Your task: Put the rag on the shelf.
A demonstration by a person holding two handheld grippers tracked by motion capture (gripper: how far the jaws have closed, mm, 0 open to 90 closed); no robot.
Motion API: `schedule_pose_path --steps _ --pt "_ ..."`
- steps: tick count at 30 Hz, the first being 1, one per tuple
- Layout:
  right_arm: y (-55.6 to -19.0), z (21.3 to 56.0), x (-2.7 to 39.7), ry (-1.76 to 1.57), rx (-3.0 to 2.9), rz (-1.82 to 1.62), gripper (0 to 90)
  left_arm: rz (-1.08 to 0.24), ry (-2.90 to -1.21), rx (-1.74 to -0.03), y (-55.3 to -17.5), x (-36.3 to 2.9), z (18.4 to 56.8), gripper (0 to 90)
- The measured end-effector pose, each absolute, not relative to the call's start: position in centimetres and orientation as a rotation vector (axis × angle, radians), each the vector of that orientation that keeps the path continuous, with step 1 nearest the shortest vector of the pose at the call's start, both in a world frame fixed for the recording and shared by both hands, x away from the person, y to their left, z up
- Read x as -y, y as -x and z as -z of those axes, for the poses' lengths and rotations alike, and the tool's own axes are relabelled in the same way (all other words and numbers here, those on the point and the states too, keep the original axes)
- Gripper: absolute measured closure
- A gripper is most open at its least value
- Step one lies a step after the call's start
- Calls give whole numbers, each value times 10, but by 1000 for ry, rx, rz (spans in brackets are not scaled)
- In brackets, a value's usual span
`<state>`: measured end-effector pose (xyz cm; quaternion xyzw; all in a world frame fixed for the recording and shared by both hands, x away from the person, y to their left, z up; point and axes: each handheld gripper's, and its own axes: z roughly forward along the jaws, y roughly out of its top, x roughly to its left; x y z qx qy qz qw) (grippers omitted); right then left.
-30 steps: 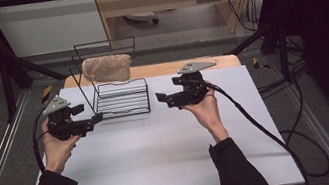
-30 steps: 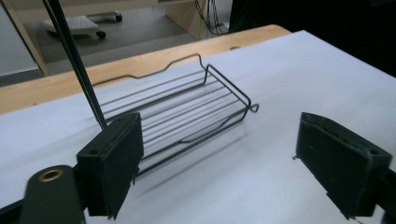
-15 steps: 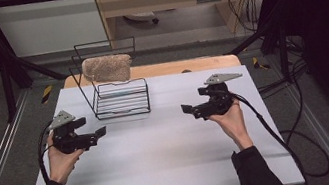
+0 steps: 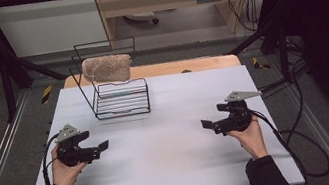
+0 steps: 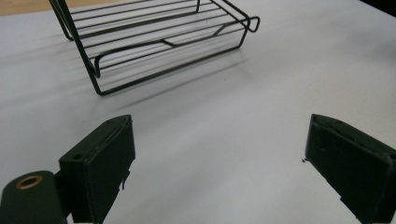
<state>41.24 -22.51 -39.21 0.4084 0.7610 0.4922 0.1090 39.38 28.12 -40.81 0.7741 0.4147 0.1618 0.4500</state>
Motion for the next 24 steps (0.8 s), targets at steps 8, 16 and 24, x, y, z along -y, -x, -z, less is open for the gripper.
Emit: schedule_pose_path --steps 8,16,24 --pt "-395 421 253 -1249 -2245 -1446 2 -398 -1931 -1015 -385 -284 419 82" --pt "-379 438 278 -1253 -2255 -1444 1 -405 -1947 -1008 -379 -285 427 83" --pt "-371 447 286 -1263 -2281 -1404 1 -415 -1961 -1004 -375 -288 432 85"
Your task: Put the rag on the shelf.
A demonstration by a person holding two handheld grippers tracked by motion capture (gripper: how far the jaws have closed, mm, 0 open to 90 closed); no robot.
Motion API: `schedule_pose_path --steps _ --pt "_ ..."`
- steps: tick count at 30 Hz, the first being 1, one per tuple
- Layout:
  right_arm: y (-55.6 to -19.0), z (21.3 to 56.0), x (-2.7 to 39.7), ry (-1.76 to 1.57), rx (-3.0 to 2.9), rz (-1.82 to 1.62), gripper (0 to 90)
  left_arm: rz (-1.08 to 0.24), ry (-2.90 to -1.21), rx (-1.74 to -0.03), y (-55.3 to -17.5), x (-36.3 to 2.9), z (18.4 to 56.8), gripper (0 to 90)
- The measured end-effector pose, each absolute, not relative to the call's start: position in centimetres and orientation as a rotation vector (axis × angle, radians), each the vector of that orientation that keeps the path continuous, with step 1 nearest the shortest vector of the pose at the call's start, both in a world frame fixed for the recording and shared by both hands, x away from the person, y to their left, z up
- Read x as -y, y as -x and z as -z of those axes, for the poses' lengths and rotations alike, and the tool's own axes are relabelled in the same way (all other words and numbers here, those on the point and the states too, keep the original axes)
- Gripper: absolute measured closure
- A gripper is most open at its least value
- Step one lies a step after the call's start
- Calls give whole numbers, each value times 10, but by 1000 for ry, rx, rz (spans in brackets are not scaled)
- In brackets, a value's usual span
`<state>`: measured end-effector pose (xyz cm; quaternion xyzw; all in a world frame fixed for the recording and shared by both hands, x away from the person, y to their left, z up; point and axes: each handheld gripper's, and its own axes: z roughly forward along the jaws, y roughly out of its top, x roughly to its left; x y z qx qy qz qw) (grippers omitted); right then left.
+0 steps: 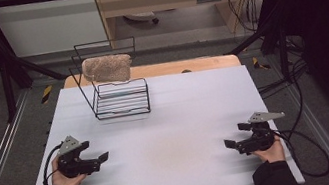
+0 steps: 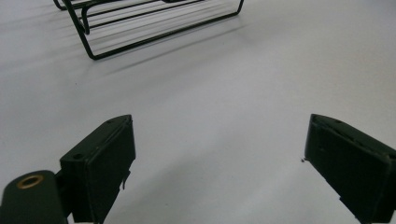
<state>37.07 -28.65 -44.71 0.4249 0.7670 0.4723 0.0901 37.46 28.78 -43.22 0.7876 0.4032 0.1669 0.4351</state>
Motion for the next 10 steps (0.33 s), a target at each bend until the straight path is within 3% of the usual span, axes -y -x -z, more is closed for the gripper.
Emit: schedule_pose_path --steps 10 --pt "-369 448 285 -1250 -2297 -1382 2 -413 -1970 -1001 -374 -289 435 84"
